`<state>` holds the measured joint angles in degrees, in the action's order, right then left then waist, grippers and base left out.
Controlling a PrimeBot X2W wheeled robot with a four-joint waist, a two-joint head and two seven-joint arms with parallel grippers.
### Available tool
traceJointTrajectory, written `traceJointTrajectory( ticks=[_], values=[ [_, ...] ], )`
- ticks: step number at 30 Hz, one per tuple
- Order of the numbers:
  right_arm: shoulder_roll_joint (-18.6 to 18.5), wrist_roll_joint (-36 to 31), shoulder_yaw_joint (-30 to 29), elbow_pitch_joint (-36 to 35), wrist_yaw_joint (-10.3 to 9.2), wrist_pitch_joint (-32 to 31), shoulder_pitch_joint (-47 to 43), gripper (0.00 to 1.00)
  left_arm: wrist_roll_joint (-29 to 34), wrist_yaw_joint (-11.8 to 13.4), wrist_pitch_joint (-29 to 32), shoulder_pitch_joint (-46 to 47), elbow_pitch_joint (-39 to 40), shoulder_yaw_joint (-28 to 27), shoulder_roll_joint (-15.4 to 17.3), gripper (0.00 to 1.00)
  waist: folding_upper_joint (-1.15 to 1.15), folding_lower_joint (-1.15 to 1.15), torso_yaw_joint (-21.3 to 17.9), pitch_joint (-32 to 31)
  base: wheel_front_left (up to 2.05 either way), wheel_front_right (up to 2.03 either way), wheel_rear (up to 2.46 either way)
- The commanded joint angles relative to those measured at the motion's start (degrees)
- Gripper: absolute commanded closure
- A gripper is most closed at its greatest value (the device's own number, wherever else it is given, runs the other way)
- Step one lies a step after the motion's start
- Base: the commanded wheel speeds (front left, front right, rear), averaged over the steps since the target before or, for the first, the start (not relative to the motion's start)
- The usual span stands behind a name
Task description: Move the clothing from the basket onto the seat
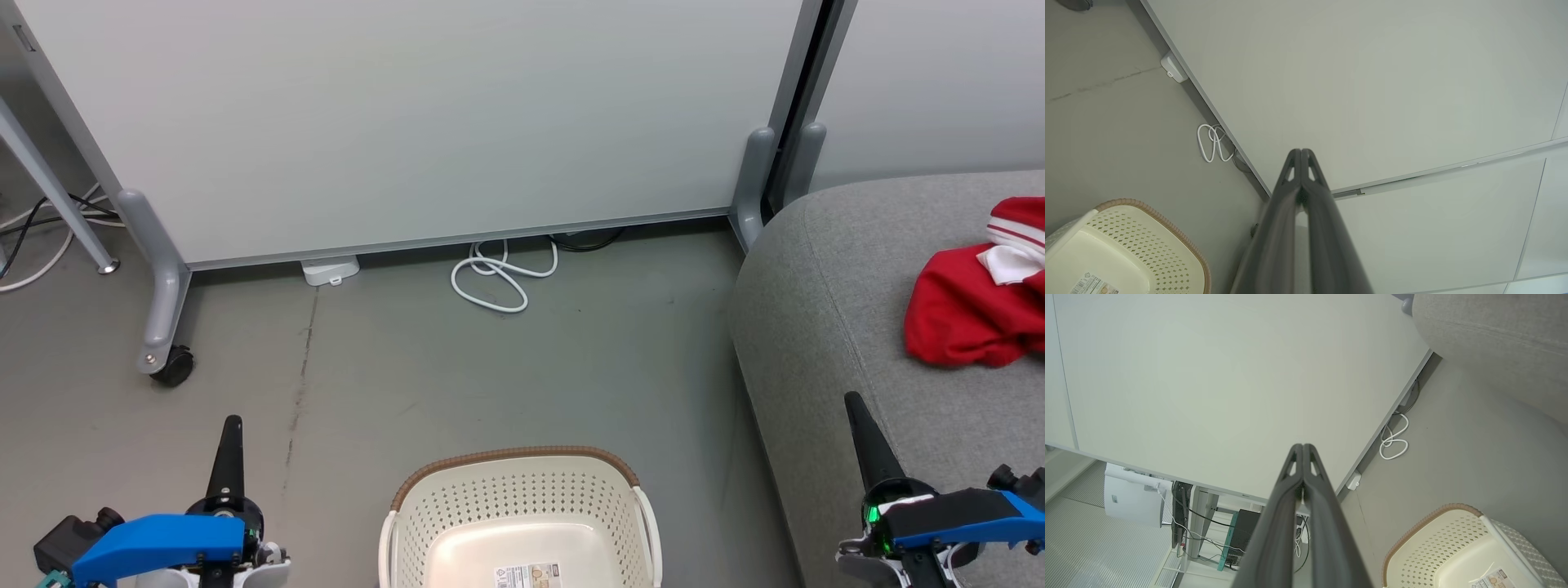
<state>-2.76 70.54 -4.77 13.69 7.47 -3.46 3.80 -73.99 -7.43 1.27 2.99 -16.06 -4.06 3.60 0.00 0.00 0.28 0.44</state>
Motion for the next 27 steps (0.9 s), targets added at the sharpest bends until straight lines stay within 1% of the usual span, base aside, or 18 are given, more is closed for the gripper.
traceJointTrajectory(
  ticks=[1, 27],
  values=[
    [-0.15, 2.07, -0.3, -0.21, 0.03, -0.4, 1.22, 1.0, -1.71, -0.06, 0.54, 1.46, 0.69, -0.45, 0.06, 1.0, 0.0, 0.0, -0.01, -0.01, 0.0, 0.0, 0.0],
    [-0.18, 14.7, -1.28, 0.16, 0.04, -2.11, 2.23, 1.0, -12.33, -0.09, 3.7, 2.84, 1.63, -1.91, -0.49, 1.0, 0.0, 0.0, -0.17, -0.16, 0.0, 0.0, 0.0]
  ],
)
